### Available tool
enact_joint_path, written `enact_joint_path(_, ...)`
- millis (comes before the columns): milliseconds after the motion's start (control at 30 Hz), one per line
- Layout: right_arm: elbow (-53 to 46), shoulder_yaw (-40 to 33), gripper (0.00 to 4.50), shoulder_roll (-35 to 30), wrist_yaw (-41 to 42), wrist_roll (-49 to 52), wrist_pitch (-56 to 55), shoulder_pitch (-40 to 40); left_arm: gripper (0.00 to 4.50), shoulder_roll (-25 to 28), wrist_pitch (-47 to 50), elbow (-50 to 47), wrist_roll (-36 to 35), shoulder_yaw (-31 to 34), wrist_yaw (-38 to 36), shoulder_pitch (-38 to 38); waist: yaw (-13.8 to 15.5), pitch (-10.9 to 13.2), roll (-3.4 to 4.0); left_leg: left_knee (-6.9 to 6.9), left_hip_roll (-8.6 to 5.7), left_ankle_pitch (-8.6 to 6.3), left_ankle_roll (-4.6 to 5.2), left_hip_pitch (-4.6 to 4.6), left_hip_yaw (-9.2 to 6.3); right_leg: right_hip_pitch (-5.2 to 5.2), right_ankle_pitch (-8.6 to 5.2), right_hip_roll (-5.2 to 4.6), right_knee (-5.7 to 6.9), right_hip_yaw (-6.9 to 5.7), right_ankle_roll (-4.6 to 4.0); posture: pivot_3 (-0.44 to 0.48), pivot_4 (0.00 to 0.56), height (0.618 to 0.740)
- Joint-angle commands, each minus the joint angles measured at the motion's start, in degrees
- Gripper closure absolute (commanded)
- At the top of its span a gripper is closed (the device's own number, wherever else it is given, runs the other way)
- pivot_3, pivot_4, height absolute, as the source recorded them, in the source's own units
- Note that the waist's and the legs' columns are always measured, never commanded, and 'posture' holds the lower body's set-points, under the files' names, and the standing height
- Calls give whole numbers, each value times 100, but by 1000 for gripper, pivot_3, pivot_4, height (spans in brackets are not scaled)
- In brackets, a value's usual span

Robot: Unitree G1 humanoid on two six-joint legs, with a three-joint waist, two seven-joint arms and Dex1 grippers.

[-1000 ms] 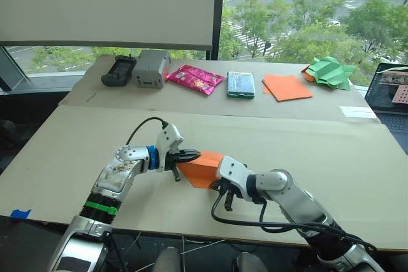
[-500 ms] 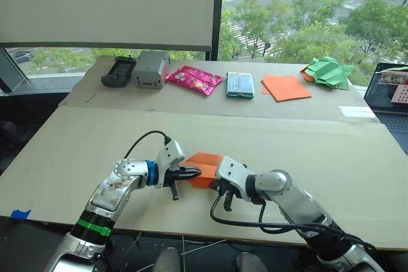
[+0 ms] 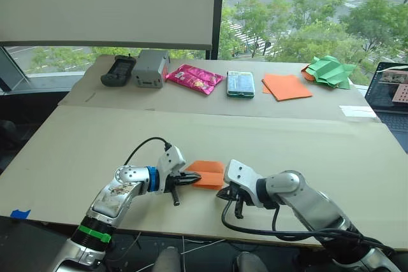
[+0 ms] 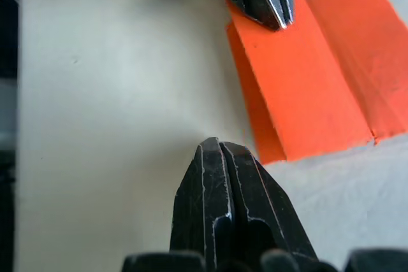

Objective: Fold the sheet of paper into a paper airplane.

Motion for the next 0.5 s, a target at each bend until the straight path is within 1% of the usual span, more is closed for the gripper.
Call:
enact_joint_path(33, -5, -511, 4475, 377, -268, 377, 270, -438, 4380, 72, -86, -149, 74, -124, -105, 63, -36, 2, -3, -2, 0, 0, 0, 4, -1, -3, 0, 0, 0, 0, 0, 0, 150, 702)
enact_joint_path(133, 466, -274, 4475, 515, -585, 107, 102, -571, 4380, 110, -96, -197, 91, -159, -126, 145, -52, 3, -2, -9, 0, 0, 0, 6, -6, -9, 0, 0, -3, -2, -1, 0, 150, 702)
enact_joint_path(233, 728, -5, 4475, 542, -686, 0, -83, -518, 4380, 154, -95, -246, 93, -149, -139, 192, -9, 4, -1, -10, 0, -1, 0, -2, -5, -8, -1, 0, -8, -2, -2, 0, 150, 702)
enact_joint_path(367, 1273, 332, 4475, 559, -884, -269, -344, -398, 4380, 277, -61, -270, 5, 17, -164, 185, -4, 5, 1, -9, 0, 0, 0, -4, -3, -6, 0, 0, -10, -2, -2, 0, 150, 702)
enact_joint_path(500, 1499, 503, 4475, 578, -928, -340, -450, -290, 4380, 405, -31, -204, -110, 244, -183, 222, -17, 3, 3, -12, 0, 0, 0, 5, -4, -6, -1, 0, -3, -2, -2, 0, 150, 702)
